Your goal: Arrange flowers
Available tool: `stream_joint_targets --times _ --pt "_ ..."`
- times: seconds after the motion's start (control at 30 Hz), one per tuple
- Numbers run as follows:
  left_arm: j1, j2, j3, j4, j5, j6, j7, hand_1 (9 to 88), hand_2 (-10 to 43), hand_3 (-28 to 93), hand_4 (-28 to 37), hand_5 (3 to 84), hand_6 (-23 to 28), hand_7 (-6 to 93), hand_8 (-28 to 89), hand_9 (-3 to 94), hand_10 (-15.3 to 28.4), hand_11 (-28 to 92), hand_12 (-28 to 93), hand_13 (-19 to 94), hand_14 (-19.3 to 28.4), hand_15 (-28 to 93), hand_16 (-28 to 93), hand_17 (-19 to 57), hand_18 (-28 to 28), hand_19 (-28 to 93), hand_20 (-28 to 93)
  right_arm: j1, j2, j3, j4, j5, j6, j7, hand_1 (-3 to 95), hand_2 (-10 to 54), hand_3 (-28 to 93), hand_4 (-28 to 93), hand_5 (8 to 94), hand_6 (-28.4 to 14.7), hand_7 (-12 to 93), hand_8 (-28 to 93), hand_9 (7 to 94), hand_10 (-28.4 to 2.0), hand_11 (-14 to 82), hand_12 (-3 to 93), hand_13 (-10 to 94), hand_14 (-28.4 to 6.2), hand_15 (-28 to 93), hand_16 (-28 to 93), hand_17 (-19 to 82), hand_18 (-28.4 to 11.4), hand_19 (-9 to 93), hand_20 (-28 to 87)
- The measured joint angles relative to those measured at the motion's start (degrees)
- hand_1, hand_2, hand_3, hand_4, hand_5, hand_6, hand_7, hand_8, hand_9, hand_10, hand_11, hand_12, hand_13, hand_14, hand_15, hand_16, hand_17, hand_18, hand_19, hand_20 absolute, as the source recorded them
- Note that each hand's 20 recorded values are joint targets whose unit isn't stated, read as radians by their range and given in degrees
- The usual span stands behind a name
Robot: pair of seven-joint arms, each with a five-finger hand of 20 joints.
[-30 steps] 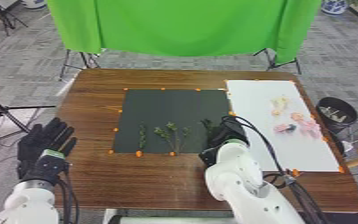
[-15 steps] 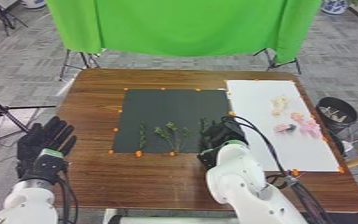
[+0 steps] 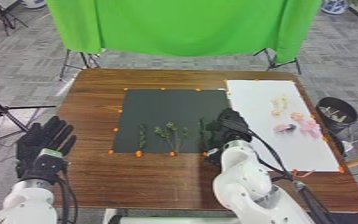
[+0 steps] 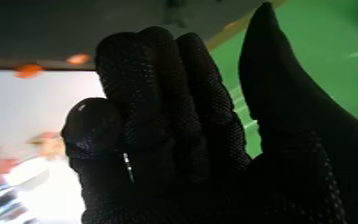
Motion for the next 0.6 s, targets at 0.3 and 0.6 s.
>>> stream_joint_targets --times 0.3,0.6 --pt "0.4 -0.01 0.07 0.0 0.14 -0.05 0.16 29.2 18.8 74 -28.3 48.6 10.4 23.2 -12 42.5 16.2 27 9 30 17.2 48 -12 -5.8 15.6 45 7 -4.1 0.6 7.8 -3.0 17.2 -15.1 -20.2 38.9 13.4 77 -24 64.6 -6.4 26 3 70.8 -17.4 18.7 16.8 70 -15.3 58 25 37 -22.7 90 34" --pt "0.3 0.04 0.48 0.12 0.21 -0.11 0.08 29.0 18.8 74 -28.3 48.6 10.5 23.2 -12 42.4 16.2 27 9 30 17.3 48 -12 -5.9 15.6 45 7 -3.8 -0.3 7.3 -3.3 12.9 -25.0 -17.9 35.3 16.0 76 -23 68.9 -4.7 24 1 73.4 -16.3 13.8 14.4 75 -14.4 50 25 38 -23.3 89 35"
